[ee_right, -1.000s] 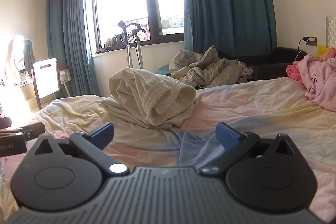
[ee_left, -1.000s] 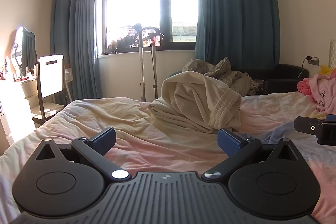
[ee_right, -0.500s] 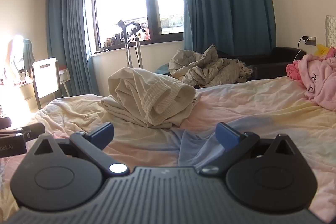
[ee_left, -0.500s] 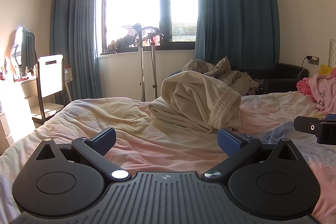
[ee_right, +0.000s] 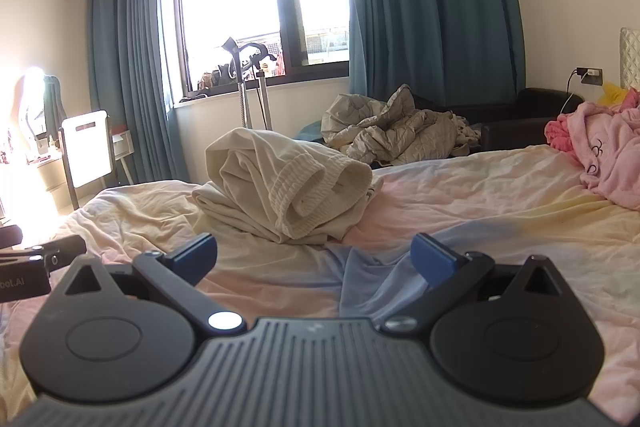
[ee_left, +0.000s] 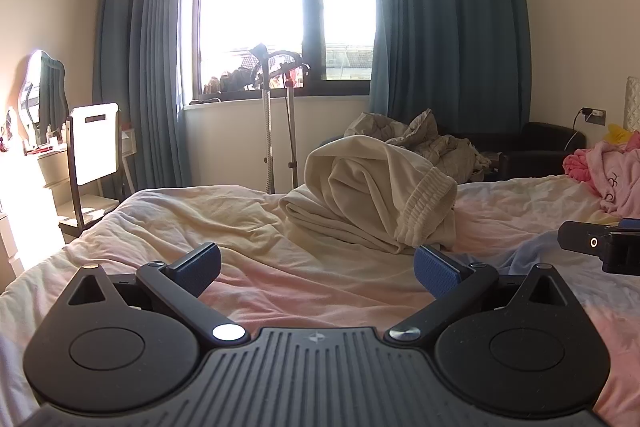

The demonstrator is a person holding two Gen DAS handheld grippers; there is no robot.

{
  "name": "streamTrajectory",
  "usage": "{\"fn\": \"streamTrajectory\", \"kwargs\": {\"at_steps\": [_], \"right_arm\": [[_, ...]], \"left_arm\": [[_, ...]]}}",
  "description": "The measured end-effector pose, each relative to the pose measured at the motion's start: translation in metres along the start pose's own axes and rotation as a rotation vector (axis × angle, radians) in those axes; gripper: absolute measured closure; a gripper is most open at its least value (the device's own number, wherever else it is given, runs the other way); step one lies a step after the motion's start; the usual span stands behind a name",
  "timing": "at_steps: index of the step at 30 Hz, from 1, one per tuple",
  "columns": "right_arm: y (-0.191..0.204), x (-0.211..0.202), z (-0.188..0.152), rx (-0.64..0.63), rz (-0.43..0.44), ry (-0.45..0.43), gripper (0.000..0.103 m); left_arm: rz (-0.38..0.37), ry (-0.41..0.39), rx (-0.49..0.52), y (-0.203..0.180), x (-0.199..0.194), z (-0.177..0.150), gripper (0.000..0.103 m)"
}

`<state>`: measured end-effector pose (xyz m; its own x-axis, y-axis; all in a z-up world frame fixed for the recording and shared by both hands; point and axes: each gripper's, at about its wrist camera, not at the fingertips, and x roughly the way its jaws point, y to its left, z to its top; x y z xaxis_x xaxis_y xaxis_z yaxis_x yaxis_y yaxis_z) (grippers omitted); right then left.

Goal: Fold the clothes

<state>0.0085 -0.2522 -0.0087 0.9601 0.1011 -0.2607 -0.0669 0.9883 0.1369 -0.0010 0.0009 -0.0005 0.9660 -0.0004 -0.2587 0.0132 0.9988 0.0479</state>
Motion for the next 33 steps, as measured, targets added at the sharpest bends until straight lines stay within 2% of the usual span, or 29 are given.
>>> {"fn": "streamTrajectory", "kwargs": {"at_steps": [11,15,18,24,30,33], "right_arm": [[-0.005,0.0,0.003,0.018,-0.041,0.005,0.0],[-0.01,0.002,0.009,0.011,-0.11,-0.009,0.0],[-0.02,0.004,0.012,0.029,-0.163,-0.022,0.0],[-0.05,0.009,0.015,0.099,-0.198,-0.023,0.0],[-0.074,0.018,0.012,0.144,-0.221,-0.025,0.0],[-0.082,0.027,0.009,0.174,-0.218,-0.002,0.0]], "left_arm": [[0.003,0.001,0.051,-0.011,0.011,0.002,0.0],[-0.006,-0.015,0.126,-0.028,0.025,0.011,0.0],[0.005,-0.06,0.202,-0.046,0.043,0.021,0.0],[-0.054,-0.054,0.355,-0.104,0.112,0.033,0.0],[-0.033,-0.051,0.521,-0.156,0.185,0.023,0.004],[-0.024,-0.051,0.584,-0.175,0.215,0.017,0.009]]}}
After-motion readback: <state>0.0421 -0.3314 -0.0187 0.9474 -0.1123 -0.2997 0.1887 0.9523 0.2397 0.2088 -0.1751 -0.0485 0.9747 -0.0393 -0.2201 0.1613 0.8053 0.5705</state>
